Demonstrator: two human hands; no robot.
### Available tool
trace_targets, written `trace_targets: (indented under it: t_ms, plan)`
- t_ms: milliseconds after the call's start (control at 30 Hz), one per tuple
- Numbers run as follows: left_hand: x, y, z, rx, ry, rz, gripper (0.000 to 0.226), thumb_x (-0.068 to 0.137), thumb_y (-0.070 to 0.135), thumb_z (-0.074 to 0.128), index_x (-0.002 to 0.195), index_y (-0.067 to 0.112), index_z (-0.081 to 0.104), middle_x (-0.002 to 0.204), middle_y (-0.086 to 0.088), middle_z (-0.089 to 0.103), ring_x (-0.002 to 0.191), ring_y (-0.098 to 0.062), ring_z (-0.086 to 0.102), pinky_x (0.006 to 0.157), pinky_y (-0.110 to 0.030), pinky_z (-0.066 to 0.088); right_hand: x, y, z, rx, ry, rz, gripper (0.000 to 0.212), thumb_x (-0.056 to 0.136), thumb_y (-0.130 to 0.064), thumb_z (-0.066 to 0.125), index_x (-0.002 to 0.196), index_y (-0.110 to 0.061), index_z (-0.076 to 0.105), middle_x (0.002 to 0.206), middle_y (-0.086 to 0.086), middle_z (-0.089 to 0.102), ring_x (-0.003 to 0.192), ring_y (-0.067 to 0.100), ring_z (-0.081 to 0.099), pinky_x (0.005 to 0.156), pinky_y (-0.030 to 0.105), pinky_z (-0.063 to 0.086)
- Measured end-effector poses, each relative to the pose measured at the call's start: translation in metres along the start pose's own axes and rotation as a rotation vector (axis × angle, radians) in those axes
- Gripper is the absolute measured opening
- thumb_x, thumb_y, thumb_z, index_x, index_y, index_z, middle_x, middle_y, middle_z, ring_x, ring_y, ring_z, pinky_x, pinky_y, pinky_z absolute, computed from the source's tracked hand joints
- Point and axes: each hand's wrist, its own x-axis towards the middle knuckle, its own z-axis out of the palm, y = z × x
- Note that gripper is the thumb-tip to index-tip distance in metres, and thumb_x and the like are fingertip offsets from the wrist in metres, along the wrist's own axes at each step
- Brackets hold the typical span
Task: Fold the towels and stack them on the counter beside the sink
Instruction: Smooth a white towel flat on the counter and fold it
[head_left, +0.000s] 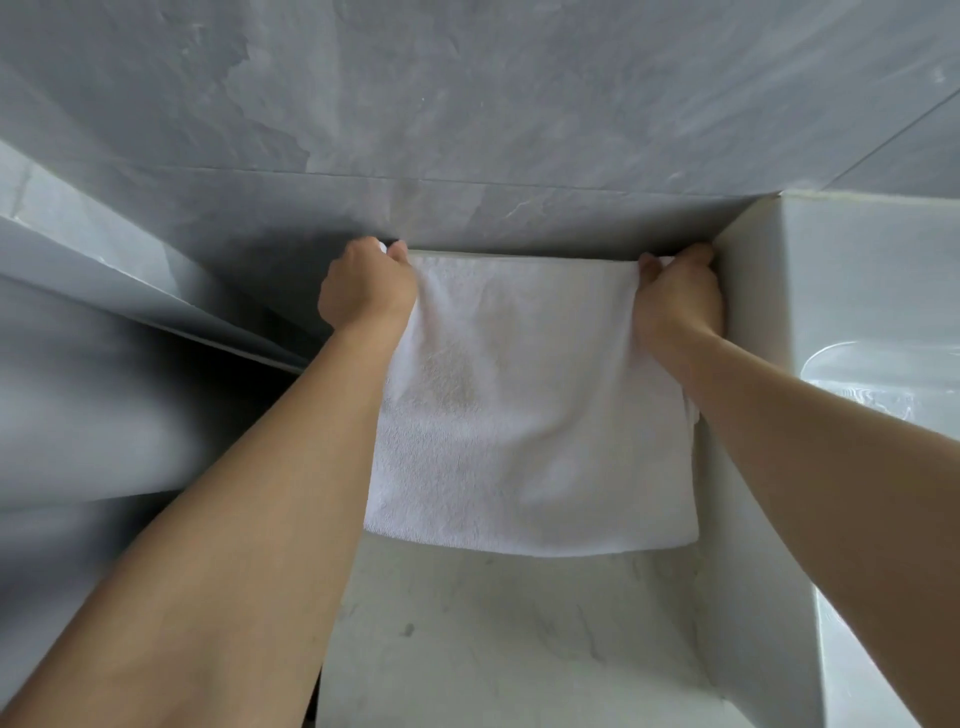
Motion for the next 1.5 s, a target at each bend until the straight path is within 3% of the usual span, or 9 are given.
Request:
trace_targets:
  t_ms: [167, 300, 400, 533, 833, 900, 1033, 1233, 1500]
  plan:
    - [-0.004, -0.002, -0.007, -0.222, -0.094, -0.082, 0.039, 0.097, 0.031, 0.042, 0.125, 0.008, 0.058, 0.123, -0.007, 0.063, 0.108, -0.030, 0.058, 0.097, -0.044, 0.047, -0.009, -0.001, -0.002, 0.188, 0.025, 0.114, 0.051, 0.100, -0.040, 0.046, 0.132, -0.003, 0.031, 0.135, 0.014, 0.052, 0.116, 0.033, 0.053, 0.090, 0.034, 0.039]
    - [-0.027, -0.008, -0.001, -0.042, 0.153, 0.028, 0.034, 0.096, 0.027, 0.052, 0.126, 0.011, 0.055, 0.134, -0.012, 0.054, 0.123, -0.035, 0.049, 0.097, -0.045, 0.037, -0.027, 0.016, 0.002, 0.245, 0.024, 0.137, 0.035, 0.102, -0.030, 0.041, 0.128, -0.010, 0.032, 0.102, 0.008, 0.045, 0.087, 0.024, 0.046, 0.074, 0.028, 0.028]
    - [-0.051, -0.001, 0.014, 0.210, 0.425, 0.423, 0.039, 0.081, 0.020, 0.062, 0.120, 0.017, 0.055, 0.124, -0.013, 0.055, 0.106, -0.037, 0.052, 0.086, -0.043, 0.031, -0.027, 0.023, 0.000, 0.175, -0.008, 0.093, 0.033, 0.102, -0.029, 0.039, 0.126, -0.009, 0.033, 0.103, 0.013, 0.050, 0.091, 0.028, 0.051, 0.077, 0.032, 0.034]
    - [-0.063, 0.025, 0.041, 0.160, 0.170, 0.844, 0.032, 0.089, 0.016, 0.054, 0.118, 0.006, 0.062, 0.096, -0.017, 0.066, 0.083, -0.041, 0.061, 0.069, -0.044, 0.044, -0.029, 0.020, -0.002, 0.112, -0.025, 0.098, 0.035, 0.103, -0.030, 0.039, 0.127, -0.004, 0.035, 0.123, 0.022, 0.054, 0.111, 0.035, 0.055, 0.087, 0.035, 0.039]
    - [-0.054, 0.047, 0.049, 0.094, 0.044, 0.735, 0.017, 0.102, 0.026, 0.046, 0.107, 0.011, 0.054, 0.087, -0.009, 0.064, 0.085, -0.038, 0.061, 0.062, -0.036, 0.031, -0.043, 0.036, 0.000, 0.035, -0.134, 0.216, 0.025, 0.103, -0.014, 0.027, 0.081, -0.004, 0.033, 0.115, 0.022, 0.049, 0.117, 0.036, 0.051, 0.092, 0.038, 0.037]
    - [-0.053, 0.054, 0.053, 0.040, 0.026, 0.627, 0.017, 0.100, 0.027, 0.048, 0.108, 0.013, 0.056, 0.089, -0.008, 0.065, 0.089, -0.036, 0.061, 0.064, -0.034, 0.031, -0.040, 0.037, 0.000, 0.121, -0.123, 0.218, 0.017, 0.100, -0.015, 0.030, 0.095, -0.005, 0.042, 0.104, 0.015, 0.043, 0.106, 0.029, 0.053, 0.083, 0.036, 0.037]
    - [-0.056, 0.053, 0.054, 0.049, -0.007, 0.717, 0.030, 0.097, 0.022, 0.051, 0.125, 0.010, 0.054, 0.107, -0.012, 0.067, 0.099, -0.037, 0.061, 0.068, -0.037, 0.036, -0.051, 0.032, 0.000, 0.192, 0.020, 0.099, 0.040, 0.097, -0.012, 0.040, 0.136, -0.006, 0.037, 0.123, 0.012, 0.049, 0.110, 0.028, 0.050, 0.087, 0.030, 0.037]
    - [-0.080, -0.009, 0.059, 0.177, 0.063, 0.962, 0.044, 0.099, 0.028, 0.044, 0.139, 0.012, 0.054, 0.144, -0.007, 0.052, 0.132, -0.030, 0.047, 0.110, -0.047, 0.033, -0.066, 0.023, 0.022, -0.146, 0.072, -0.663, 0.057, 0.096, -0.027, 0.038, 0.150, -0.009, 0.035, 0.156, 0.014, 0.029, 0.144, 0.033, 0.024, 0.120, 0.038, 0.003]
    - [-0.071, -0.045, 0.052, 0.384, -0.018, 0.739, 0.064, 0.102, 0.049, 0.019, 0.161, 0.024, 0.013, 0.169, -0.003, 0.006, 0.155, -0.023, 0.001, 0.125, -0.048, -0.001, -0.037, 0.065, 0.032, -0.301, -0.064, -0.689, 0.071, 0.093, -0.054, 0.027, 0.155, -0.021, 0.022, 0.163, 0.009, 0.014, 0.150, 0.027, 0.012, 0.122, 0.041, 0.003]
